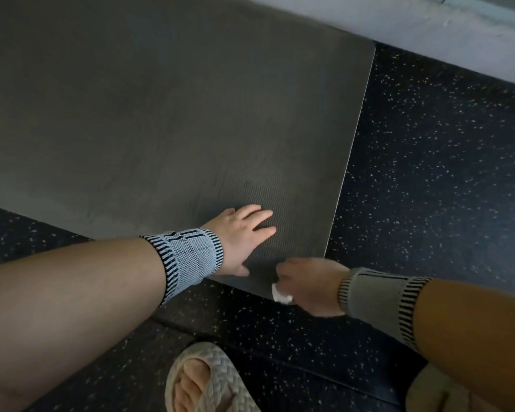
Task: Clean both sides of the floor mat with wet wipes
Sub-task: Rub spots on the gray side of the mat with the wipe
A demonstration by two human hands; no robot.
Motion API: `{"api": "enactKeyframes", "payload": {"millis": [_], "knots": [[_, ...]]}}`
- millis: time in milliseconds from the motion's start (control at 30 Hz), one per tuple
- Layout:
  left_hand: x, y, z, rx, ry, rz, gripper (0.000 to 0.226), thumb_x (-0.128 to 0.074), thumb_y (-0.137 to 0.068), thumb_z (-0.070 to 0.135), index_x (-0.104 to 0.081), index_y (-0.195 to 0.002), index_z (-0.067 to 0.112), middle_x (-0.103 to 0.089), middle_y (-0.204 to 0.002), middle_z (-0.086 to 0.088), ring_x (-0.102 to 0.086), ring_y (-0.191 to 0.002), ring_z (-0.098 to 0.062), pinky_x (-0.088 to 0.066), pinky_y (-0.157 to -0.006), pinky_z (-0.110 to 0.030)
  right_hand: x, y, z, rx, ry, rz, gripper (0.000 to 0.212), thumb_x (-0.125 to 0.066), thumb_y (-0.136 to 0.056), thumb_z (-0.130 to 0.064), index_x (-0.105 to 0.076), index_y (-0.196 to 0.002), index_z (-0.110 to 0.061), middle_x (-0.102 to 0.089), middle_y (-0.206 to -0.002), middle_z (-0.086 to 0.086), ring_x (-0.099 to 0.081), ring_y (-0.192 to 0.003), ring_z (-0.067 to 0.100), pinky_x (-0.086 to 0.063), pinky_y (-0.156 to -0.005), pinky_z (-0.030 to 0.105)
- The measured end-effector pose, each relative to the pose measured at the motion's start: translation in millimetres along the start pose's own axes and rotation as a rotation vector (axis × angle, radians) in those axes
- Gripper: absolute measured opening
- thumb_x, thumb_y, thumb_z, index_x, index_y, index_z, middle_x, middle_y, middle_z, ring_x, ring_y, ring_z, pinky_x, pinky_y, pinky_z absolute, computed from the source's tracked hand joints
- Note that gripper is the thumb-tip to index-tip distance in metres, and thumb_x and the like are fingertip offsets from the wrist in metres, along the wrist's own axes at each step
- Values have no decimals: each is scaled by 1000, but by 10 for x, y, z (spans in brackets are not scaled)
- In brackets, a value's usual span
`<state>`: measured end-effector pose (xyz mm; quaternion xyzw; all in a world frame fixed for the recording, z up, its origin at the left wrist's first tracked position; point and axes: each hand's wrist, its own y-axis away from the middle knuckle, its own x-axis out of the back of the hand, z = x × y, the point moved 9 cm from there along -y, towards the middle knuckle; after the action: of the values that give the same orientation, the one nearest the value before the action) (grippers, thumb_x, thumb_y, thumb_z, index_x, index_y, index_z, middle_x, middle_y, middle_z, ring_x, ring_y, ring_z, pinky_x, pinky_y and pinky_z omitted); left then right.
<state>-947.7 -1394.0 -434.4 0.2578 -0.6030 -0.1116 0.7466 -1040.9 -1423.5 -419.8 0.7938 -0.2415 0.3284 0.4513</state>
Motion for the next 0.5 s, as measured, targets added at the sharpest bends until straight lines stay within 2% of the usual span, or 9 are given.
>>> {"api": "enactKeyframes", "payload": {"millis": [67,133,233,300,333,433,500], "knots": [[-18,16,-9,1,1,-10,102,-70,-76,58,-12,-152,25,6,-160,-3,3,-146,-26,-24,-115,-50,130,-21,308,-149,5,92,27,-51,-90,-15,-52,-116,-22,-43,-111,-2,-44,-101,18,-45,-85,30],[-42,36,-17,-2,-7,-24,102,-69,-77,58,-9,-153,26,8,-159,-3,5,-146,-26,-22,-116,-50,193,3,458,-225,4,139,27,-50,-91,-16,-50,-117,-24,-41,-112,-4,-40,-96,13,-46,-87,31],[-36,38,-31,-3,-15,-32,103,-69,-76,59,-9,-153,27,9,-160,-2,6,-146,-25,-22,-116,-49,6,45,71,-5,8,6,29,-54,-86,-12,-52,-112,-24,-37,-98,-7,-31,-85,10,-42,-75,27],[-17,28,-33,-4,-12,-33,103,-69,-75,59,-9,-153,27,9,-160,-1,6,-146,-25,-22,-116,-49,-108,92,-169,136,13,-67,28,-56,-84,-9,-53,-110,-21,-40,-98,-5,-33,-85,10,-40,-74,28],[-9,28,-38,-1,-12,-33,104,-69,-75,59,-9,-153,27,9,-160,-1,6,-146,-26,-22,-116,-50,-94,86,-136,132,20,-61,28,-56,-85,-9,-53,-110,-21,-41,-100,-5,-36,-87,11,-42,-75,28],[-12,53,-106,28,-13,-34,103,-70,-75,58,-9,-153,28,10,-160,-1,6,-146,-26,-22,-116,-49,112,39,304,-109,28,92,29,-53,-88,-13,-51,-115,-25,-40,-105,-6,-43,-96,14,-43,-79,26],[-27,83,-172,47,-8,-43,103,-70,-76,59,-8,-153,29,11,-160,-1,7,-147,-26,-22,-116,-49,144,52,360,-131,64,131,31,-53,-88,-15,-48,-118,-24,-42,-111,-5,-39,-93,12,-41,-78,25]]}}
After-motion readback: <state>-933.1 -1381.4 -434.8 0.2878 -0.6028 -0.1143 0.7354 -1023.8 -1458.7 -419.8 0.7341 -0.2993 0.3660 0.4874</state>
